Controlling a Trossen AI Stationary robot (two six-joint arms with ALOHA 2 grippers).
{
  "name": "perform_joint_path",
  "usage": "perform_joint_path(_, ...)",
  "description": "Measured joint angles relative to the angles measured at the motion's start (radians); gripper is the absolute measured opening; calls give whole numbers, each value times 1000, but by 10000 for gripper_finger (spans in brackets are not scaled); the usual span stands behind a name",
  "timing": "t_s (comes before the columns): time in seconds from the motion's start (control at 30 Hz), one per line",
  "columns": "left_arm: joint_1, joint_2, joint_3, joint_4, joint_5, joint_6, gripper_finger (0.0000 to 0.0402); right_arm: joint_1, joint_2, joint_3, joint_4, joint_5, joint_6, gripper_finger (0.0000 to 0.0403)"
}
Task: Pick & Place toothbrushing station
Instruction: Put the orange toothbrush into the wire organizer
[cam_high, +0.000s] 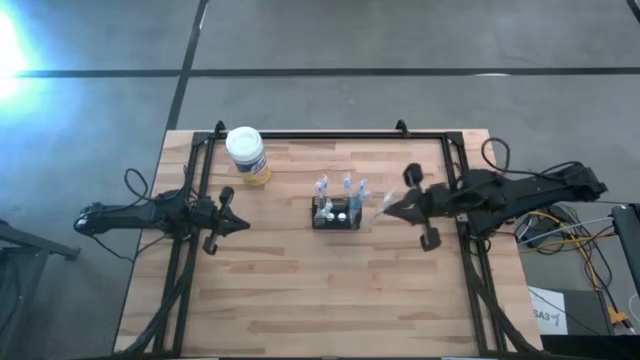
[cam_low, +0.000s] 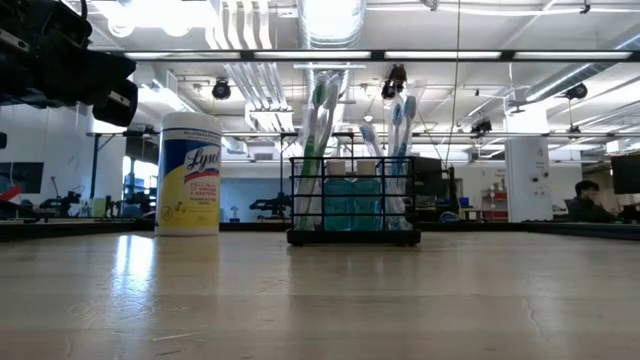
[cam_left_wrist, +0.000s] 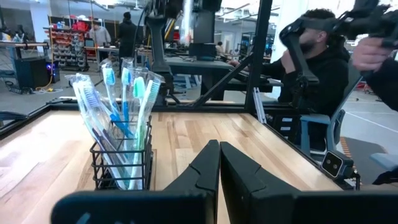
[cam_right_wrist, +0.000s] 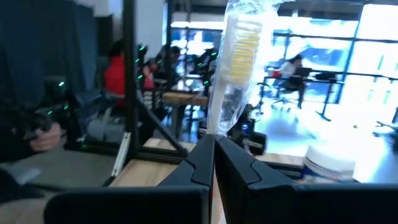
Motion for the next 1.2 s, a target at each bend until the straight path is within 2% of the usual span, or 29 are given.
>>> perform_joint_path(0.13, 0, 0, -10, 16, -1, 1, 16, -3, -144, -152, 60, 61, 29, 8)
perform_joint_path(0.3, 0, 0, -11, 19, -1, 1, 16, -2, -293, -335, 171, 80, 34, 8)
perform_joint_path(0.6, 0, 0, -13, 21, -8, 1, 16, -2, -465, -615, 400, 90, 61, 8)
perform_joint_path(0.97, 0, 0, -14, 24, -12, 1, 16, -2, -622, -744, 417, 102, 50, 8)
perform_joint_path(1.2, 0, 0, -14, 23, -12, 1, 16, -2, -646, -749, 370, 116, 50, 8)
